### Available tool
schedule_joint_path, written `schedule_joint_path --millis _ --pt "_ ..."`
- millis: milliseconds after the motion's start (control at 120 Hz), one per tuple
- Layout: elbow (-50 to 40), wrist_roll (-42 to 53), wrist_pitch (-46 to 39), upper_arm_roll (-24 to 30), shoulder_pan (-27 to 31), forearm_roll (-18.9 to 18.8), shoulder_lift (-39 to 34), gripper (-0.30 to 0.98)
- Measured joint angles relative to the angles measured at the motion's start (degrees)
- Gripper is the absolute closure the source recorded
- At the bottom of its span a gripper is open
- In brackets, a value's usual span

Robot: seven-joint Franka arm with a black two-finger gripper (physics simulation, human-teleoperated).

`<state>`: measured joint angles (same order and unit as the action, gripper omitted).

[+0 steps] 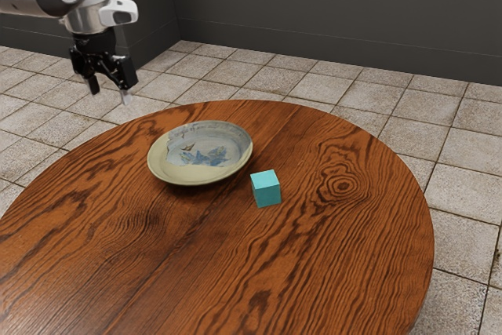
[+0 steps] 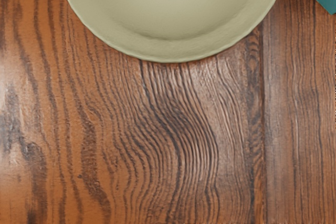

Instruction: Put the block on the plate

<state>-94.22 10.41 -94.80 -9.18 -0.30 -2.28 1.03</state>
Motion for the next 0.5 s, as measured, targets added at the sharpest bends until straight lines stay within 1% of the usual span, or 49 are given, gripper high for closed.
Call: schedule_joint_path --millis 150,250,350,500 --pt "-0.4 1.2 -0.2 -1.1 -3.1 -0.2 0.8 0.00" --pt "-0.4 0.7 -1.0 -4.8 -10.5 0.7 3.1 0.00" --pt "-0.3 -0.9 -2.9 -5.9 -17.8 2.6 6.6 0.00" --pt "-0.2 -4.9 -6.3 -5.9 -21.3 3.9 10.6 0.00"
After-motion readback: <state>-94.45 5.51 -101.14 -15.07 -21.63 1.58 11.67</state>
